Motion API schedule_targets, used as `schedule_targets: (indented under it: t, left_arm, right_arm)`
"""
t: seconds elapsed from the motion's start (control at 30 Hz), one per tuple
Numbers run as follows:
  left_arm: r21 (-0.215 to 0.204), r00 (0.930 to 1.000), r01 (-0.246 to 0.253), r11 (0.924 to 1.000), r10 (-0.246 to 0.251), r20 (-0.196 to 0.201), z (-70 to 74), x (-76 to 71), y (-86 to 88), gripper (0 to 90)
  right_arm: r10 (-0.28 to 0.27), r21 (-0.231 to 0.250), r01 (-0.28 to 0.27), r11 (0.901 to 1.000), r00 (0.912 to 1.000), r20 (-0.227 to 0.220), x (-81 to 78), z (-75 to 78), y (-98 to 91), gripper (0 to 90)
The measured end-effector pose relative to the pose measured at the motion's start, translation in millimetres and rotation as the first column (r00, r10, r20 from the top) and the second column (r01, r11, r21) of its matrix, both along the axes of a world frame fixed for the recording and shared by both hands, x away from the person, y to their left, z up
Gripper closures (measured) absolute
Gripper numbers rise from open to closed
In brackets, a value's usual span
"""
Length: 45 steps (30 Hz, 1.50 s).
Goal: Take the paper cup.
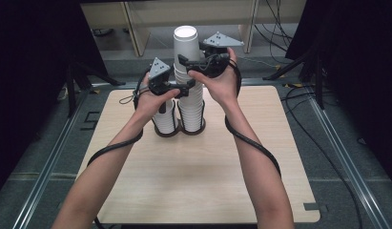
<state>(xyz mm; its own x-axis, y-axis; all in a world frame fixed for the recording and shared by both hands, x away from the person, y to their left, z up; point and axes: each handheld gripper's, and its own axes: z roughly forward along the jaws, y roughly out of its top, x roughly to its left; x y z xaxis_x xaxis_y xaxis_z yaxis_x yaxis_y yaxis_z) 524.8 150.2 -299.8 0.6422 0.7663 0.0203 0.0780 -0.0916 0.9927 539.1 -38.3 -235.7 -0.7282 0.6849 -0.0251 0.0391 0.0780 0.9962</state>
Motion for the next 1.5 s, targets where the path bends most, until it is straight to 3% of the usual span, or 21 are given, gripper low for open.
schedule_targets:
  t: [0.27,0.63,1.07,1.5]
  left_arm:
    - [-0.013,0.9999,0.001,0.9999,-0.001,-0.014,-1.9,3.6,0.3,6.4]
    - [-0.007,0.9998,0.006,1.0,-0.006,-0.017,-1.6,4.4,0.1,7.2]
    - [0.007,0.9999,0.008,0.9999,-0.008,-0.014,-0.3,5.4,0.1,7.0]
    - [0.013,0.9999,0.011,0.9999,-0.011,-0.012,0.2,5.9,-0.4,6.9]
  right_arm:
    - [0.005,-0.008,-0.005,1.0,0.9998,-0.021,8.3,3.7,8.8,13.4]
    - [0.014,-0.007,-0.014,0.9999,0.999,-0.042,15.8,0.1,10.1,16.4]
    - [0.012,-0.01,-0.013,0.9999,0.9995,-0.028,15.1,1.0,9.9,18.5]
    - [0.016,0.023,-0.016,0.9996,0.9999,0.006,12.5,13.3,9.2,20.9]
